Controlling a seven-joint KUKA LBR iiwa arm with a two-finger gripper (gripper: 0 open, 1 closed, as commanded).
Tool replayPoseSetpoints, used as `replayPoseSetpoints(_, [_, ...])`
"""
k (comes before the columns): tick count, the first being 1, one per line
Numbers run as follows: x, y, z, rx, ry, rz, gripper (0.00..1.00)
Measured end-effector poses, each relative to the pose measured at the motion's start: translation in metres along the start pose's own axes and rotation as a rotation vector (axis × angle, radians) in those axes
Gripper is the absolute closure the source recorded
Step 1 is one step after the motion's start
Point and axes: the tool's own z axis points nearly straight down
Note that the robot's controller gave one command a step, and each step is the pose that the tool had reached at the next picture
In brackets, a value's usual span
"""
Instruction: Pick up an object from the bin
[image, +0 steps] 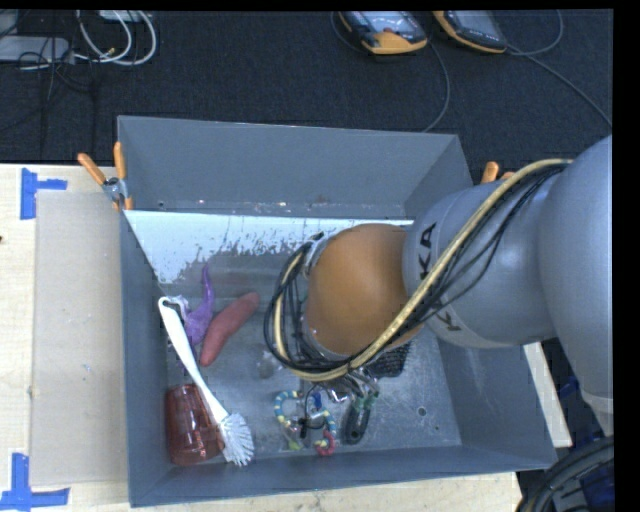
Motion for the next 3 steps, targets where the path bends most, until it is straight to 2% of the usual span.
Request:
replayPoseSetpoints(1, [0.005,-0.014,-0.015,0.002,-0.011,-0.041,0.0])
replayPoseSetpoints(2, [0.025,-0.04,0.029,0.0,-0.003,0.013,0.0])
replayPoseSetpoints(3, [0.035,-0.051,0.049,0.004,-0.02,-0.017,0.0])
